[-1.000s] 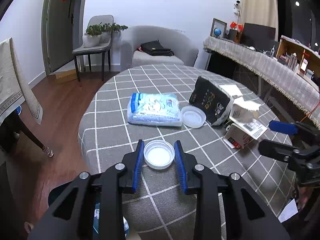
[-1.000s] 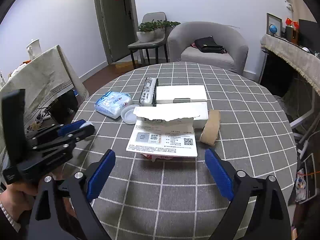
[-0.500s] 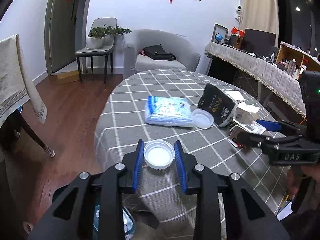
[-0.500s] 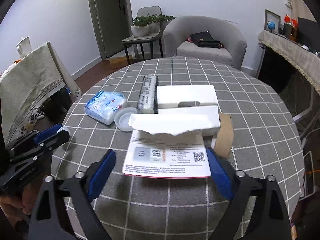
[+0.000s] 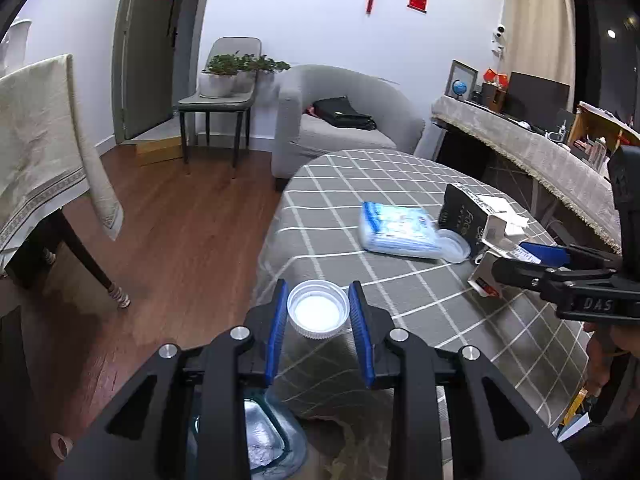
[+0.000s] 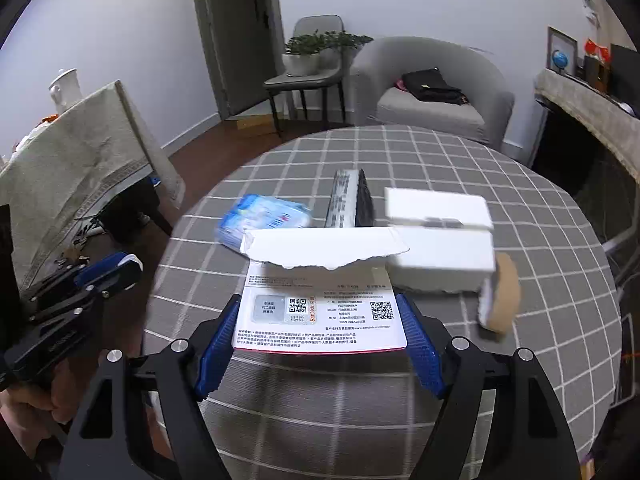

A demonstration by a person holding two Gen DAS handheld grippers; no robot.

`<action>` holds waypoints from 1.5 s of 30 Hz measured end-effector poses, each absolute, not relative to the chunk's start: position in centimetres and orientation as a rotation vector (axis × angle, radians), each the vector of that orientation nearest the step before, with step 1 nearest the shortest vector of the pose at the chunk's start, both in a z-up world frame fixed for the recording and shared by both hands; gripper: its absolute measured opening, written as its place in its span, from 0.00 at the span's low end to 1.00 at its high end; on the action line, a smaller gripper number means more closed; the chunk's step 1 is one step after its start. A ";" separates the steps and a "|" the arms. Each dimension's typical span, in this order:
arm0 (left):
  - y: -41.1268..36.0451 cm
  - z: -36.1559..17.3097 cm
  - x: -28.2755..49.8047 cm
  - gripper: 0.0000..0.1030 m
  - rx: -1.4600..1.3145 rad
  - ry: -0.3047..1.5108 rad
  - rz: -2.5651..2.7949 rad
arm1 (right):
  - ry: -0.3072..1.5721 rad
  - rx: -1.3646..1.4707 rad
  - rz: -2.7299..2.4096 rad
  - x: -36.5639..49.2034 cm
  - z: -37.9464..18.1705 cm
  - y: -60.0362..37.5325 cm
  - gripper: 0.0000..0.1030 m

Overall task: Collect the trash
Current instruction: 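Grasp the printed white card with the right tool, then carry the bottle cap over the bin and release it with the left tool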

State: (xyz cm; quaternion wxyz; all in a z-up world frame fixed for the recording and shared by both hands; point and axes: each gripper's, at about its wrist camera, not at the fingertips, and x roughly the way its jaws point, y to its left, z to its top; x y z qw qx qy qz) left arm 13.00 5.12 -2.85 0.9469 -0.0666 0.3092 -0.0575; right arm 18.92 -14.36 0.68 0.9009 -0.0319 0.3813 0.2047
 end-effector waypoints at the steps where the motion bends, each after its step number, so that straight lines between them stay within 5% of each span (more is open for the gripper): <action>1: 5.5 -2.9 12.9 0.32 -0.137 0.632 -0.109 | 0.789 -0.064 0.432 18.9 0.8 -14.0 0.74; 24: 13.2 -5.4 11.3 0.32 -0.168 0.718 0.016 | 0.777 -0.090 0.574 17.9 2.0 -5.8 0.74; 45: 18.5 -14.7 10.6 0.32 -0.254 1.103 0.048 | 0.778 -0.119 0.733 16.6 1.7 2.4 0.74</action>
